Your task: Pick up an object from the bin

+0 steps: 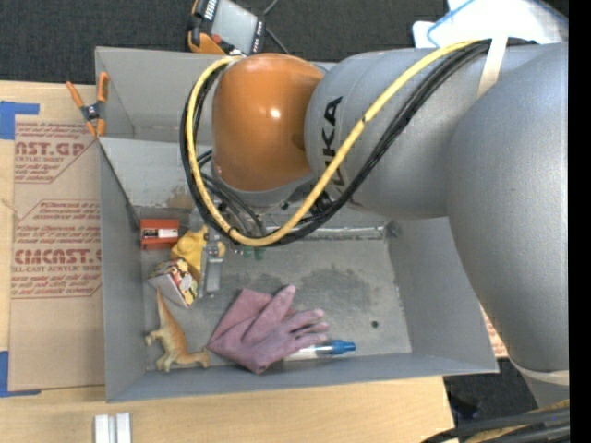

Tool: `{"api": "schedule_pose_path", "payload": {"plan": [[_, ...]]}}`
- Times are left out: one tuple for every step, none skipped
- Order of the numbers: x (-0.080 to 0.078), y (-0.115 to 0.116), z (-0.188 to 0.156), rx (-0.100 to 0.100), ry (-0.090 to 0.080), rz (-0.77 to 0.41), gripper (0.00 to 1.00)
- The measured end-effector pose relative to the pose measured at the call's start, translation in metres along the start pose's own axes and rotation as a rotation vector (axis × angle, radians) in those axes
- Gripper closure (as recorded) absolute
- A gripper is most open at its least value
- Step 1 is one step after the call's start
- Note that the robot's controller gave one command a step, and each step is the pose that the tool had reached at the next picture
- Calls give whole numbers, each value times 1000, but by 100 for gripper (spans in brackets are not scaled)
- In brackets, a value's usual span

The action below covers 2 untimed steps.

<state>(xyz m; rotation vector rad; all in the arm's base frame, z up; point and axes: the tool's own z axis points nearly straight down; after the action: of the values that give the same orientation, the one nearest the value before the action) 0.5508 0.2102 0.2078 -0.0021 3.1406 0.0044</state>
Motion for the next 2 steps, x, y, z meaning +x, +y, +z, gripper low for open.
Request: {"api": "schedule_pose_path", "payload": {"plan": [[0,0,0,0,0,0,0],[-8,8,-27,-4,-4,9,0]]}}
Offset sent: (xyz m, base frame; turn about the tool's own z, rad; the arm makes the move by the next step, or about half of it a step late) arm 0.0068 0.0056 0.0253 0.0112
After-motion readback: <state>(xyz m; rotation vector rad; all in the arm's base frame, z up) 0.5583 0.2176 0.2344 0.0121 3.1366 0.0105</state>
